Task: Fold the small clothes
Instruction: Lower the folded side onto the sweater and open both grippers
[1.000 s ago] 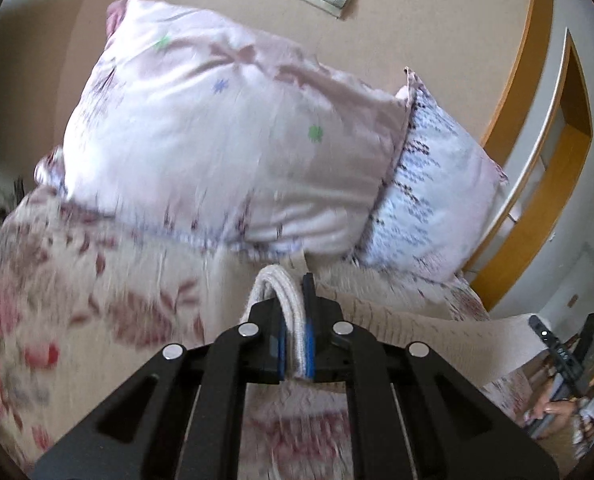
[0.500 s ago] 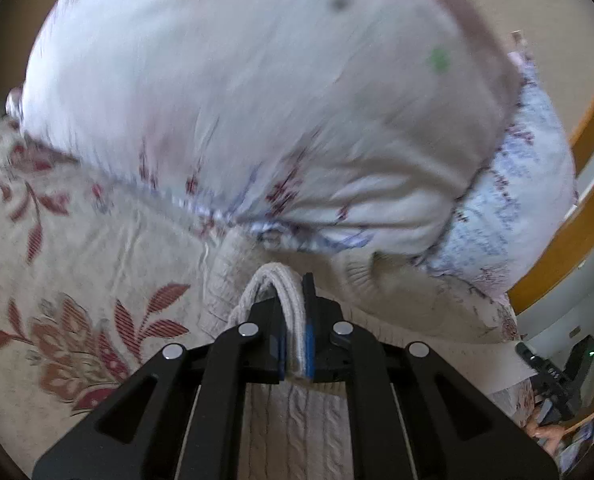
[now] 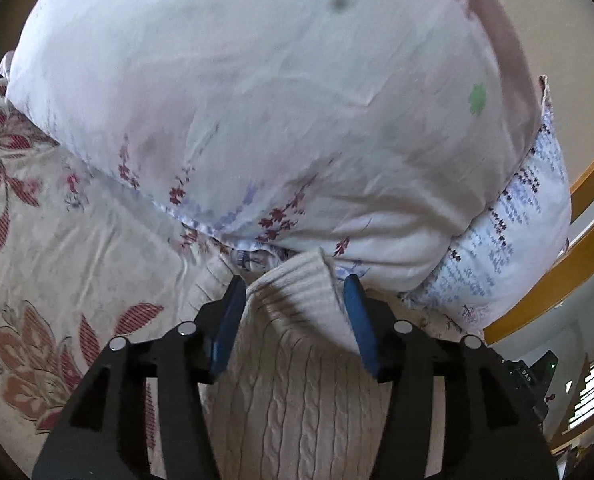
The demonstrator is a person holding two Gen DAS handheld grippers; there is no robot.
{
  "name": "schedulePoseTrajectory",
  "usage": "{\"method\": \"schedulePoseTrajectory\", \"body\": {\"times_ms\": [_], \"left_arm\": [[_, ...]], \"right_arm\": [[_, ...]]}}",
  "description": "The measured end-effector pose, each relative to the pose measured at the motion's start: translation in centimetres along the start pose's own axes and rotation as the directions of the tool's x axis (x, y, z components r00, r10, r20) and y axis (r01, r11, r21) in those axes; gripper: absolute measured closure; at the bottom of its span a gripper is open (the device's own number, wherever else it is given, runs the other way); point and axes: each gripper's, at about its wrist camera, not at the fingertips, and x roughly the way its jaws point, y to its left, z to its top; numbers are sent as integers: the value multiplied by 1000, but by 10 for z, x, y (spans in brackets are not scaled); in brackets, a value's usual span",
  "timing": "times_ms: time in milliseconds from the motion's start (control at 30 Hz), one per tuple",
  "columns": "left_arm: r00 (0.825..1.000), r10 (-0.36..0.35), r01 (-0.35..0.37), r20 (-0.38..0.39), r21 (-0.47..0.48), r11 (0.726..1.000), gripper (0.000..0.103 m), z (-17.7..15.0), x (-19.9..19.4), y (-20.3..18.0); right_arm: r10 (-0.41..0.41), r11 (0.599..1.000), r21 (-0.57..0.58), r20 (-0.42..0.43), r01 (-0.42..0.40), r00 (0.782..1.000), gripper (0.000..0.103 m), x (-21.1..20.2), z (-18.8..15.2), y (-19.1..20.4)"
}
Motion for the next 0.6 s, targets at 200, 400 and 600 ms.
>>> {"method": "schedulePoseTrajectory", "body": {"times_ms": [200, 400, 600], "left_arm": [[998, 53, -55, 23, 79, 995, 52, -7, -31, -3], [993, 119, -118, 5, 165, 979, 52, -27, -54, 6], [988, 149, -137, -48, 201, 970, 59, -45, -52, 11]], "right_arm": [[-25, 998, -57, 81, 29, 996, 40, -42, -2, -3], [-125, 971, -198, 75, 138, 989, 50, -73, -30, -12], [-187, 939, -292, 4, 180, 982, 57, -66, -54, -17]]}}
